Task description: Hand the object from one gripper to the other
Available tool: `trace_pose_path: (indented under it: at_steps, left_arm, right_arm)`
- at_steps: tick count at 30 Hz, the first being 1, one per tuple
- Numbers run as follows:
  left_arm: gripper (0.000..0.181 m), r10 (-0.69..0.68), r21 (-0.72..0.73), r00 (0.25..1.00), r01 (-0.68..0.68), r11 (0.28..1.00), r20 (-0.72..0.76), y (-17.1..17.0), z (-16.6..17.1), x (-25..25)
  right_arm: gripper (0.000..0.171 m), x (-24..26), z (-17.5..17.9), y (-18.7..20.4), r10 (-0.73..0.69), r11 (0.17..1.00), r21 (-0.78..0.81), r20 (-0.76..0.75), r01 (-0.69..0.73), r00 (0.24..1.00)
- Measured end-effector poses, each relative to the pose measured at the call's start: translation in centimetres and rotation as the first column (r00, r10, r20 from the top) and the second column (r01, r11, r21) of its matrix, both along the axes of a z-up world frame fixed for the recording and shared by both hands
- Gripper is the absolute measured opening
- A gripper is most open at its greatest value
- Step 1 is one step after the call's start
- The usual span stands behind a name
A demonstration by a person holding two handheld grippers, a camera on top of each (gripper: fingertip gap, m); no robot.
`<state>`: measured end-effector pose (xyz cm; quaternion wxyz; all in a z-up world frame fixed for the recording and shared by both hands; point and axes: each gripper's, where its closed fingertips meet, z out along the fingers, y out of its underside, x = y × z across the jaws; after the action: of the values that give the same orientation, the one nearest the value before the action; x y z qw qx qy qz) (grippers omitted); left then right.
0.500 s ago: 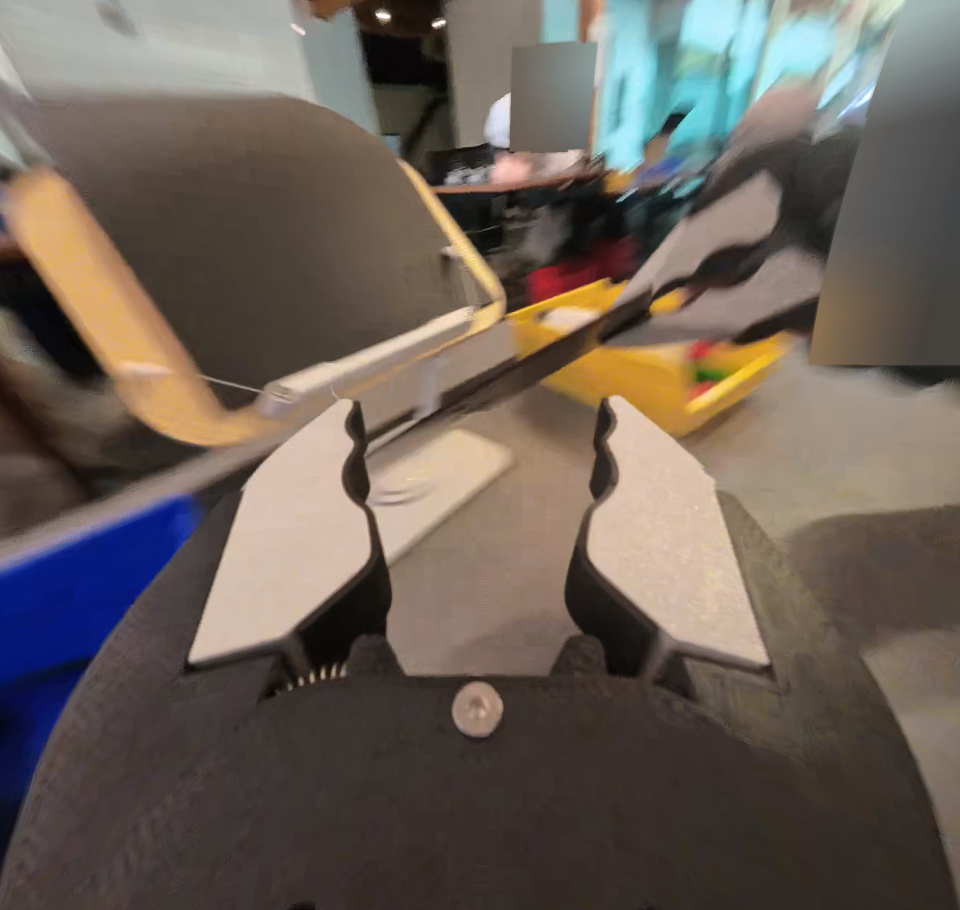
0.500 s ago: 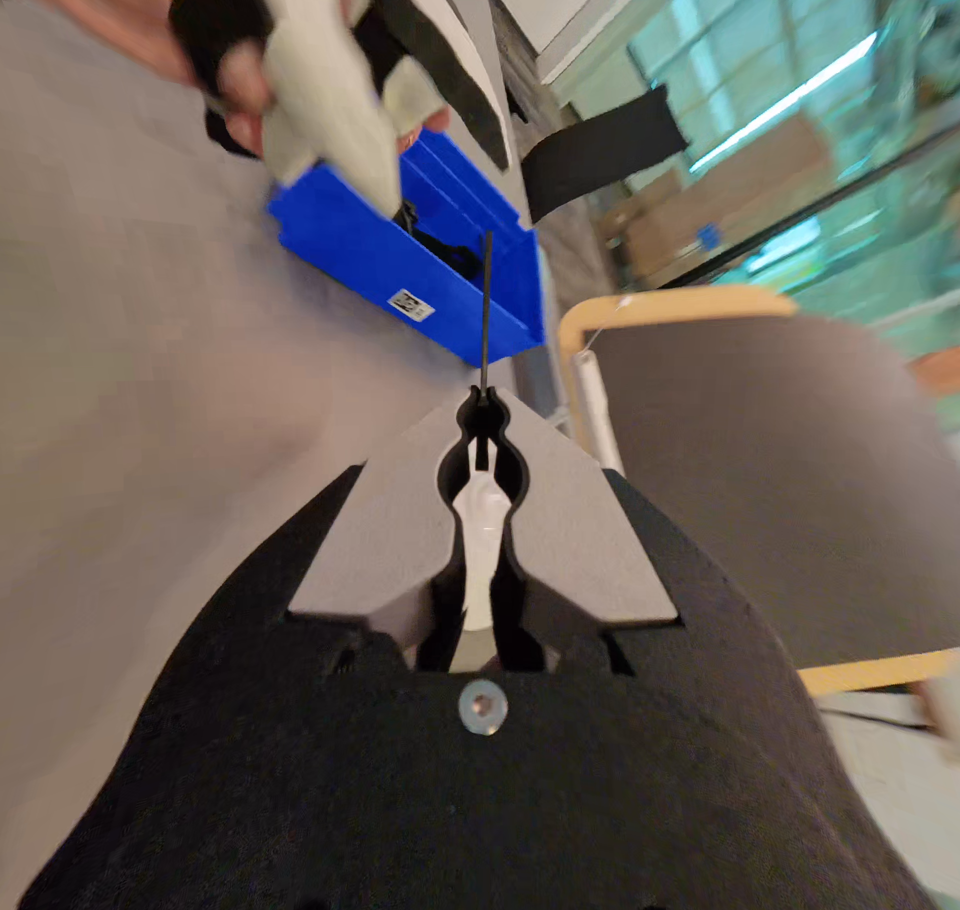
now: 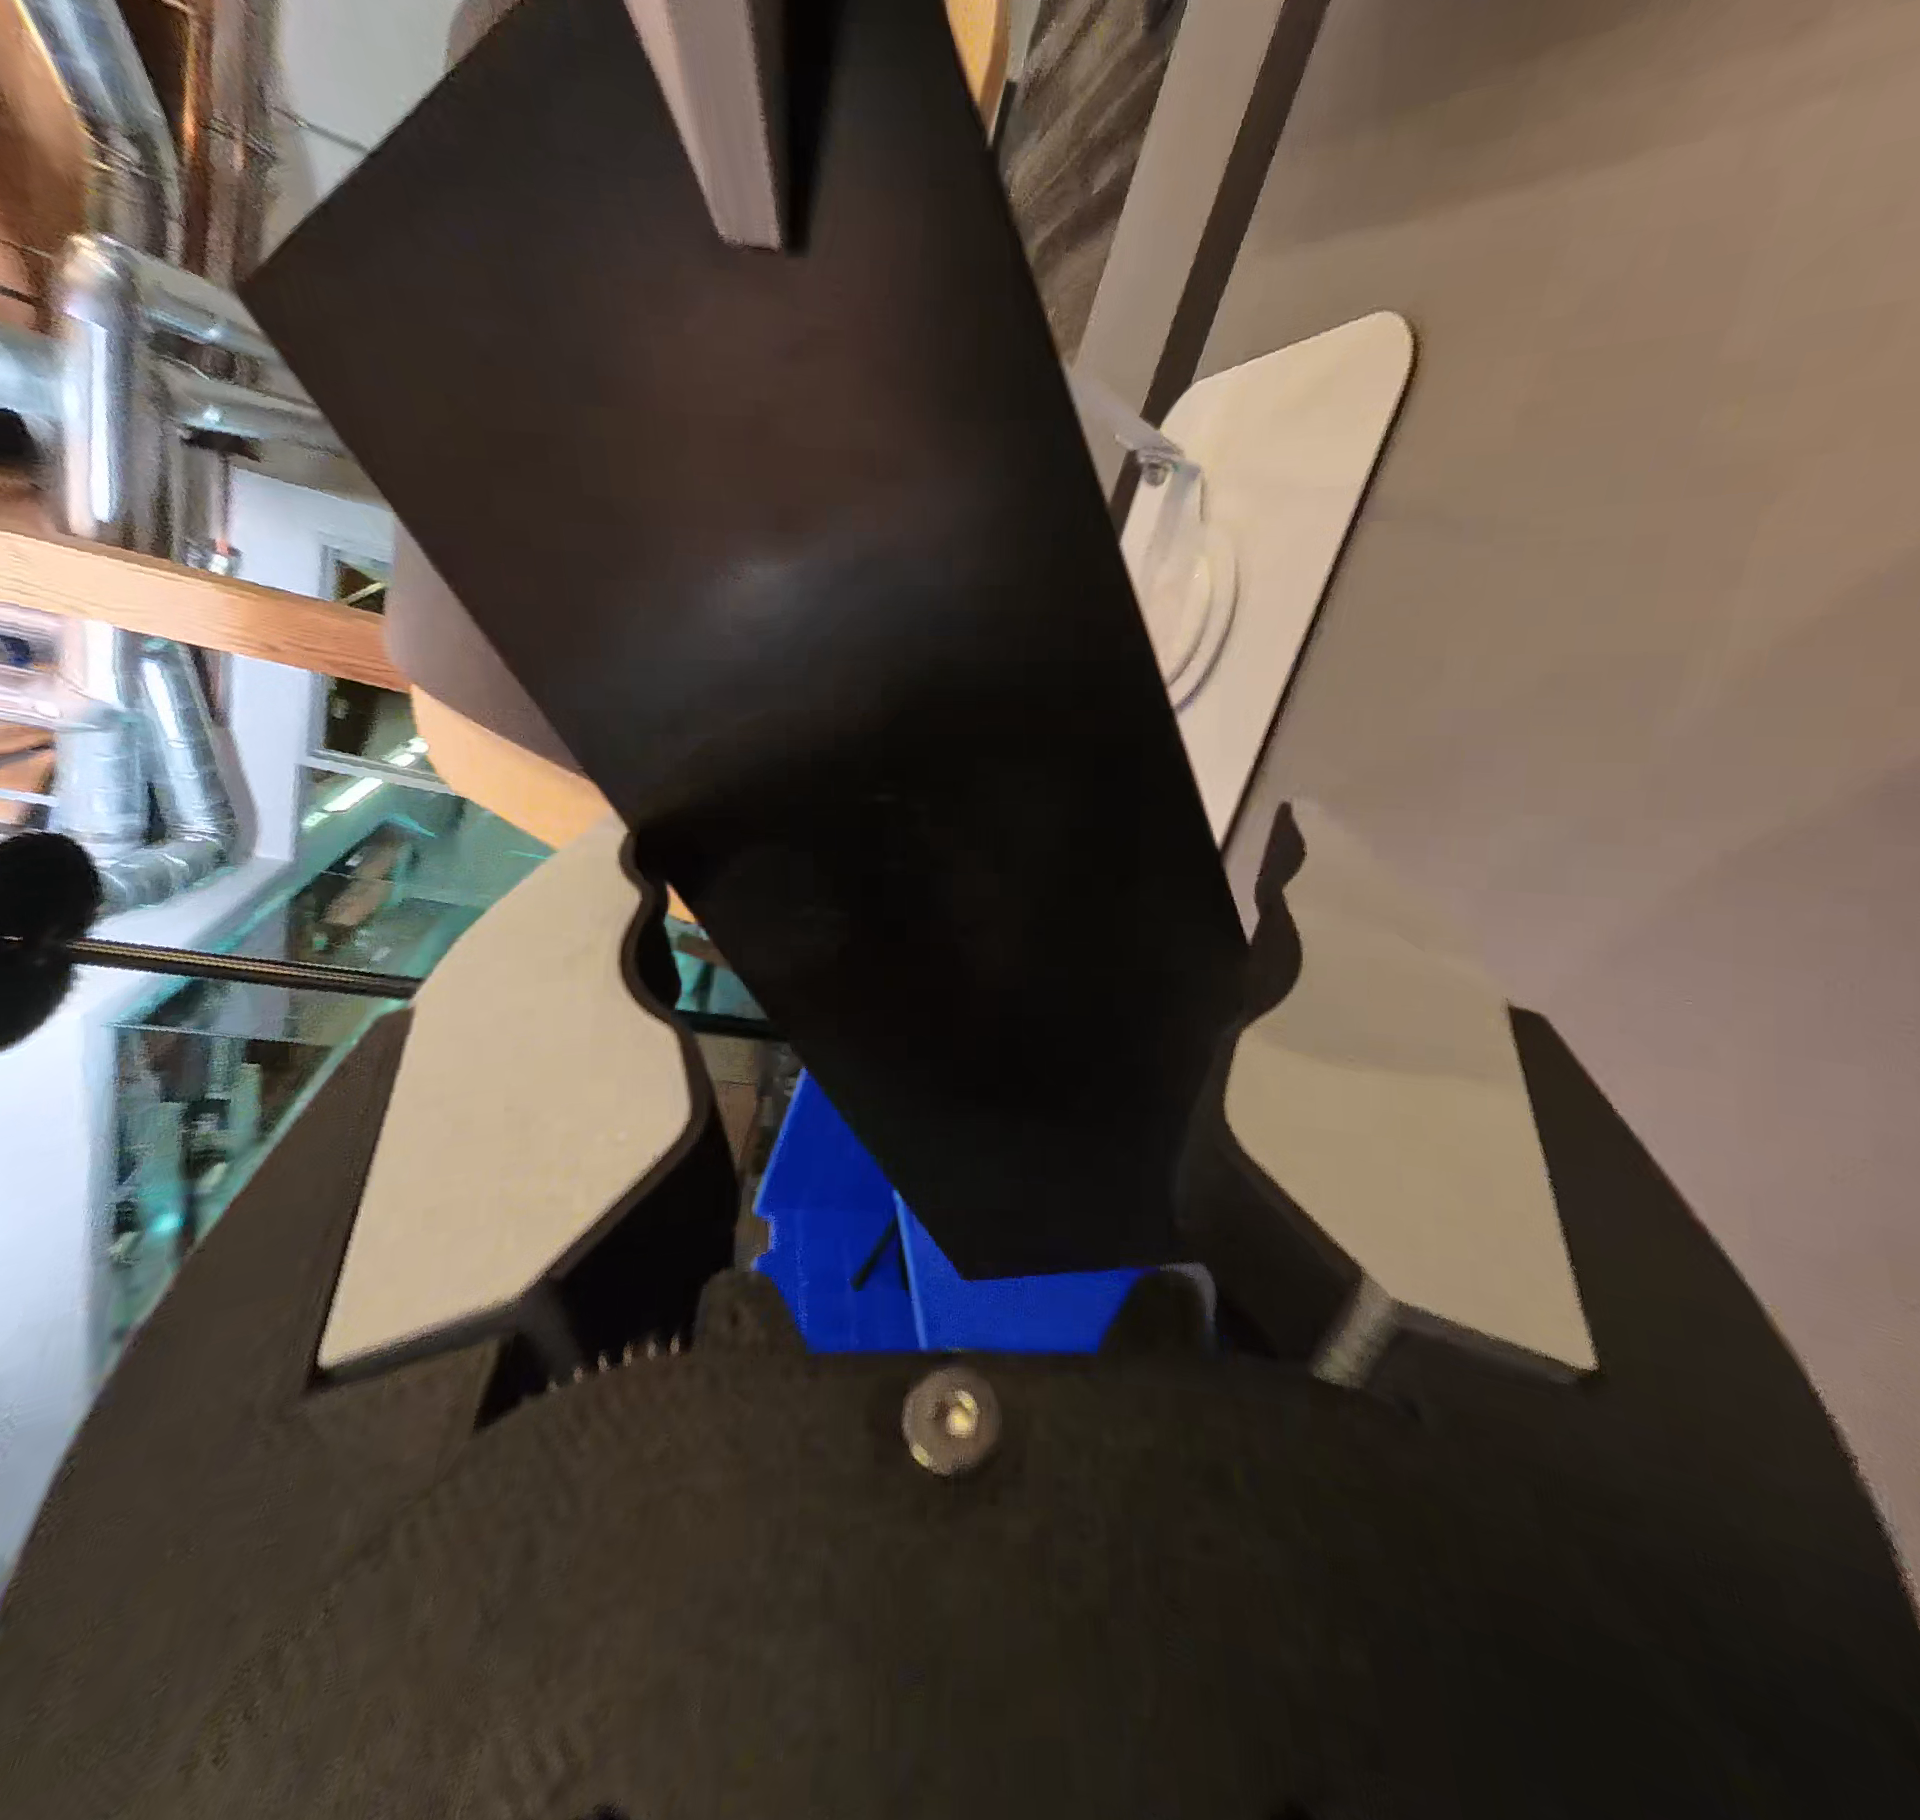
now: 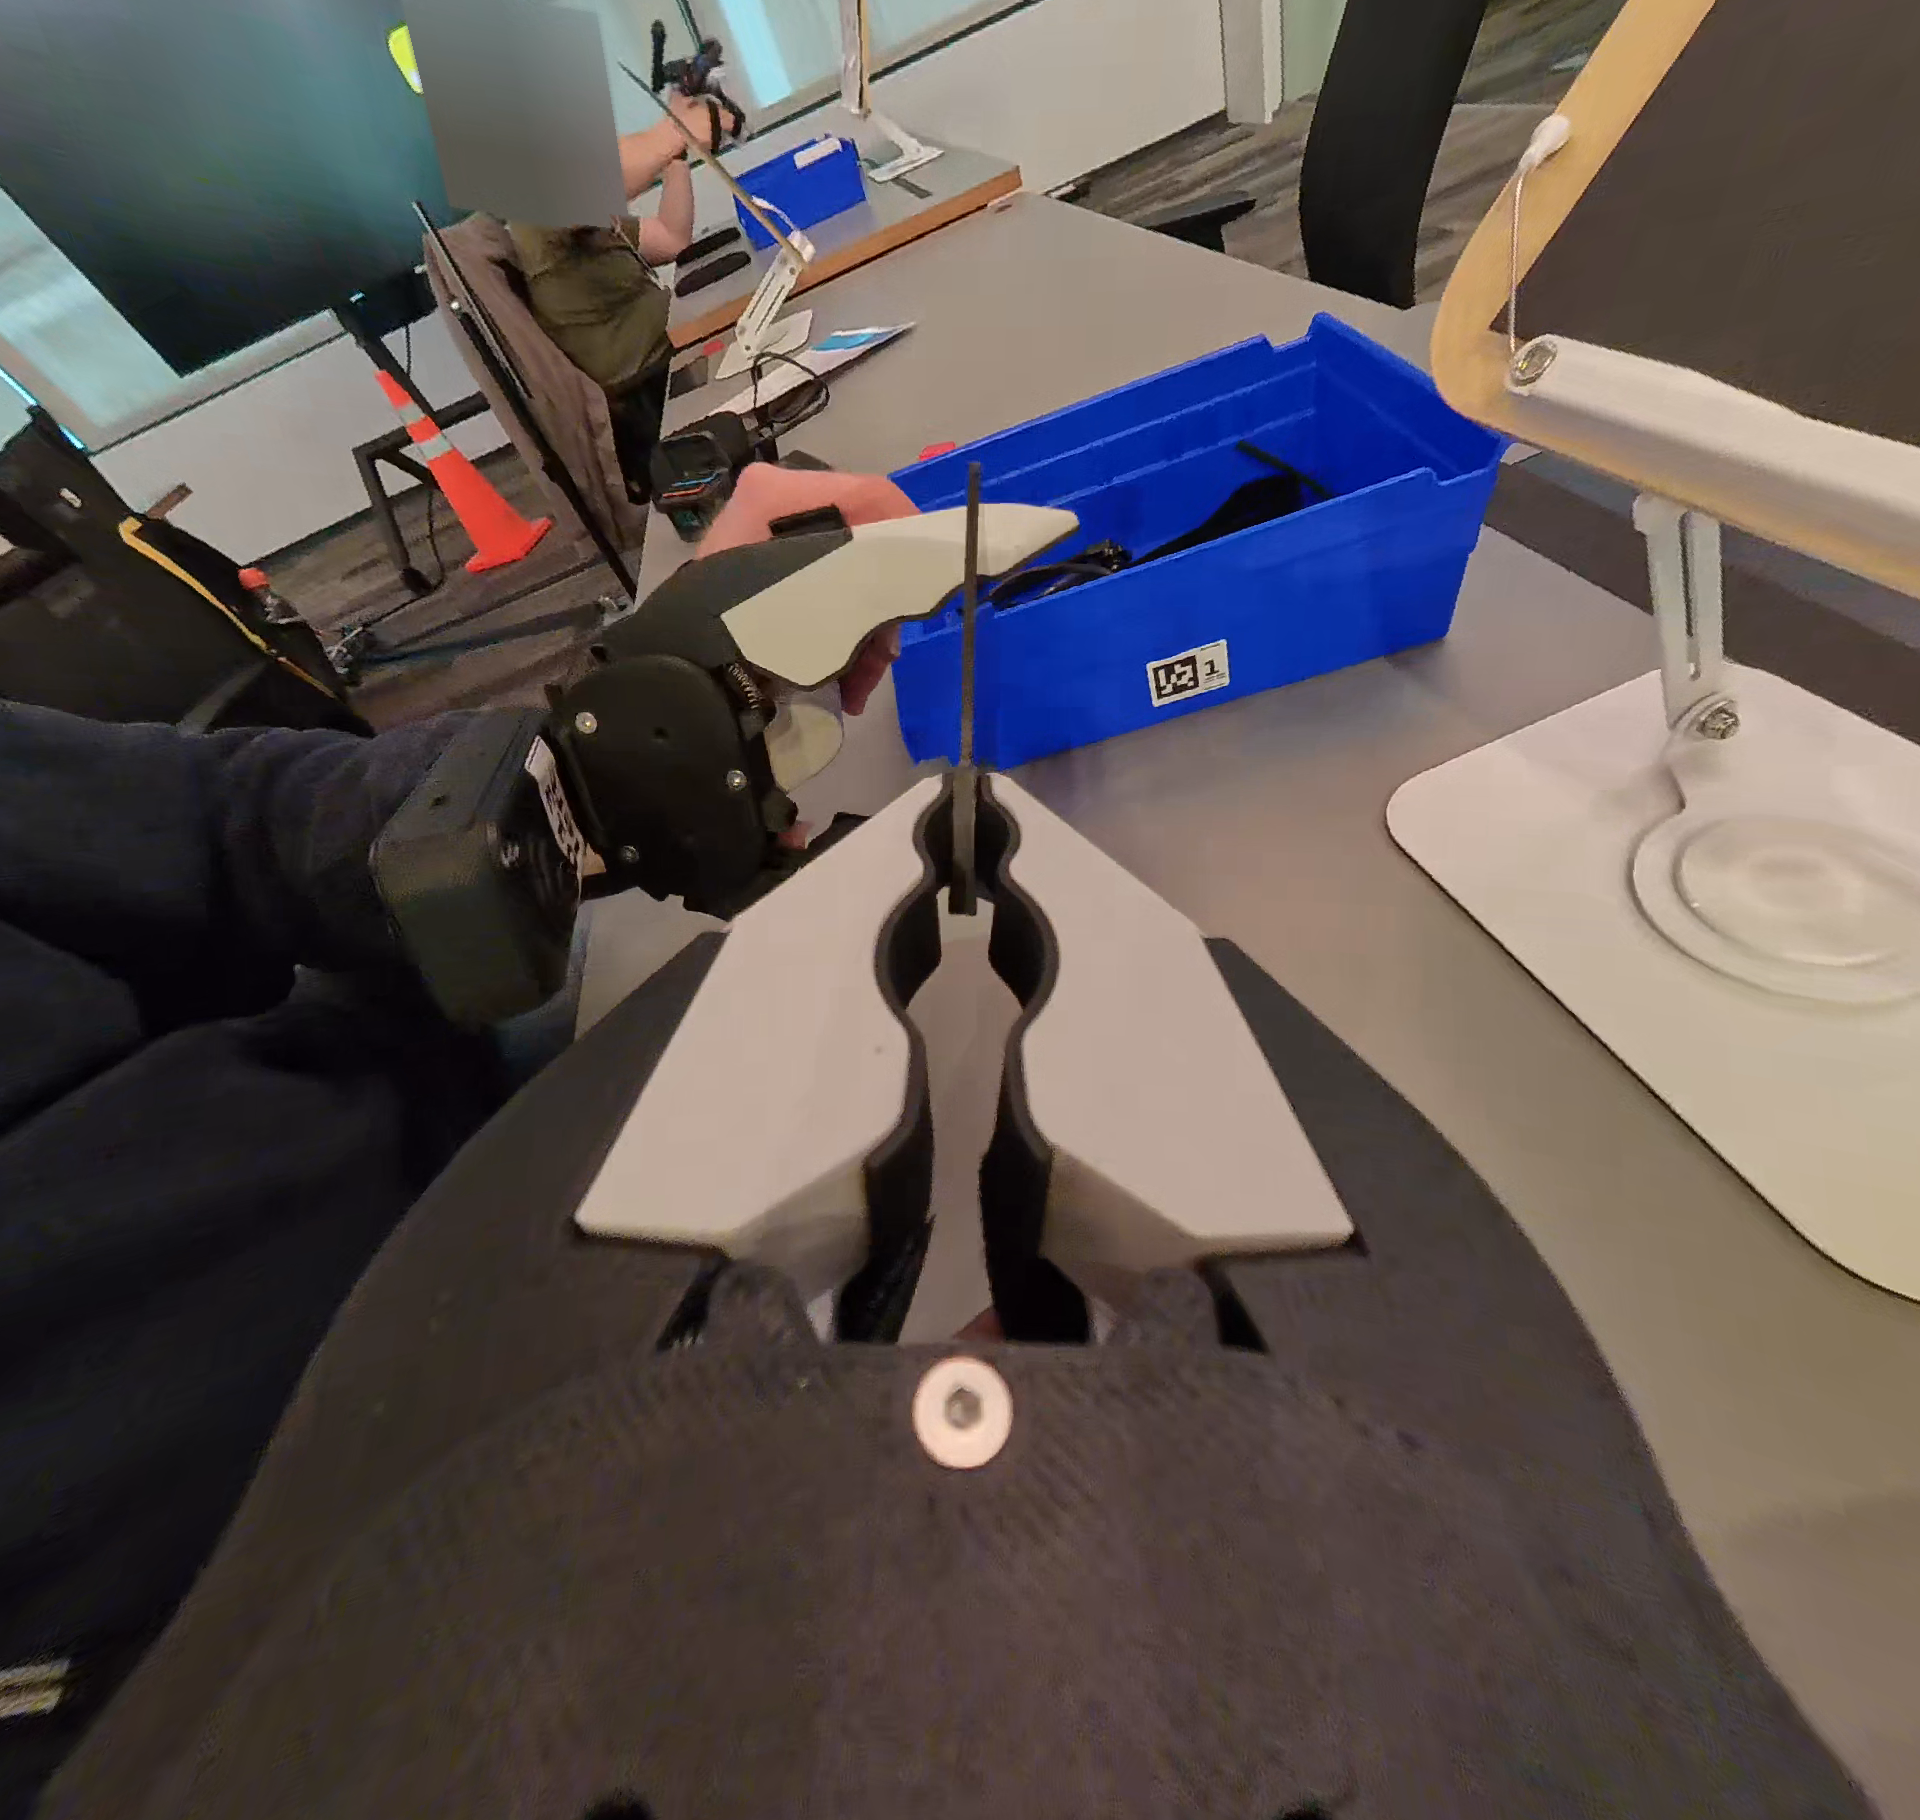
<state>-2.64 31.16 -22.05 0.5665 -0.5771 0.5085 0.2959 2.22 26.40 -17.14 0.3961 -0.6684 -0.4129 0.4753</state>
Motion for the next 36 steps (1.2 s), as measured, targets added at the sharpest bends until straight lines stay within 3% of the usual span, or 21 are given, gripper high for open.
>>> trace_pose_path:
  at_steps: [9,16,20,36]
  left_arm:
    - [0.096,-0.044,-0.084,0.983,0.06,0.995,0.176,0.0,0.6,0.5]
    - [0.095,-0.078,-0.076,0.971,0.098,0.992,0.228,-0.3,1.2,0.9]
    - [0.096,-0.078,-0.163,0.95,0.132,0.978,0.302,-0.2,0.9,1.2]
    - [0.093,-0.097,-0.221,0.925,0.187,0.957,0.367,-0.4,1.6,1.7]
  right_arm:
    - [0.0,-0.4,1.1,-0.2,-0.023,0.99,0.138,-0.007,0.024,1.0]
    - [0.0,-0.3,1.5,-0.6,-0.029,0.973,0.231,0.041,0.018,0.999]
    - [0.0,-0.6,1.5,-1.1,-0.017,0.966,0.258,0.05,0.004,0.999]
    - [0.0,-0.4,2.8,-0.5,-0.033,0.982,0.186,-0.04,0.04,0.999]
